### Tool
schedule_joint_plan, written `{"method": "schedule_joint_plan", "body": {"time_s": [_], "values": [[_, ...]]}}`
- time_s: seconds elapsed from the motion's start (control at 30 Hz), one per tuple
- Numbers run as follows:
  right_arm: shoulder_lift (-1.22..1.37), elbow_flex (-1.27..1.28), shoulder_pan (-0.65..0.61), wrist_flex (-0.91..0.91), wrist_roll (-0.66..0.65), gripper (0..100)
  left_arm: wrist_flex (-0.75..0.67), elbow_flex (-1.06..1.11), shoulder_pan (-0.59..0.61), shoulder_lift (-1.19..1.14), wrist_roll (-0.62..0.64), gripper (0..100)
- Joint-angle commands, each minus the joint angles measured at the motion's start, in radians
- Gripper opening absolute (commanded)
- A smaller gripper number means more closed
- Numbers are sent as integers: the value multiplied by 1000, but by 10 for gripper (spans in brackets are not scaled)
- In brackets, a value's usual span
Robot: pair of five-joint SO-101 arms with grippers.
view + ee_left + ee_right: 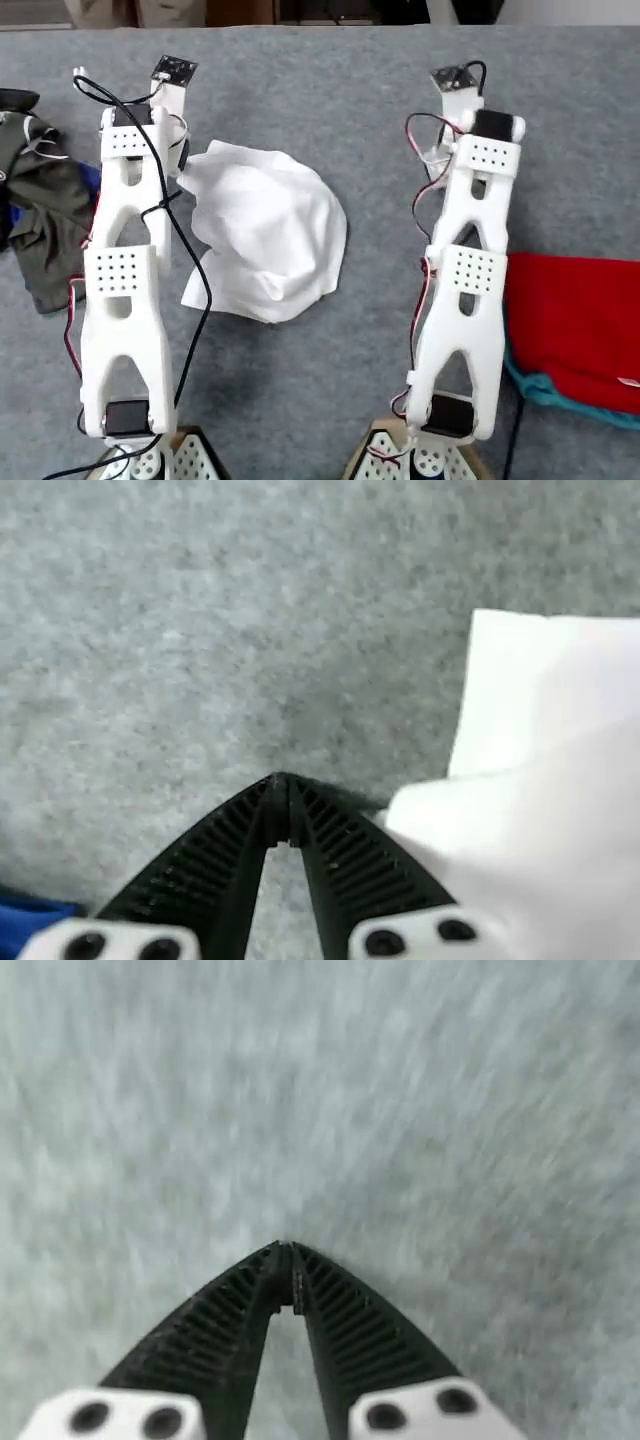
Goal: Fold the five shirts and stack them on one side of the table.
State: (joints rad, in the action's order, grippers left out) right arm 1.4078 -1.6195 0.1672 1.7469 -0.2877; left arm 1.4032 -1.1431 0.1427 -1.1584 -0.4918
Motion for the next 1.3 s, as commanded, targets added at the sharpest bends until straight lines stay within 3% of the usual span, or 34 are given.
{"method": "schedule_joint_plan", "body": {"time_s": [0.0,0.27,0.73,0.9,0.97,1.07,1.27], "values": [[-53,-45,53,40,-66,5,176,-103,-21,-27,-9,19],[-153,-45,87,40,-72,5,354,-215,-21,-33,-9,19],[-470,-47,-7,40,-68,5,356,-146,37,36,0,19],[-581,-18,-159,41,2,38,356,-147,58,217,72,35],[-633,61,-239,41,77,111,356,-140,86,300,130,116],[-730,236,-375,41,132,225,356,-140,170,407,241,237],[-829,555,-688,26,213,295,356,-81,404,568,364,221]]}}
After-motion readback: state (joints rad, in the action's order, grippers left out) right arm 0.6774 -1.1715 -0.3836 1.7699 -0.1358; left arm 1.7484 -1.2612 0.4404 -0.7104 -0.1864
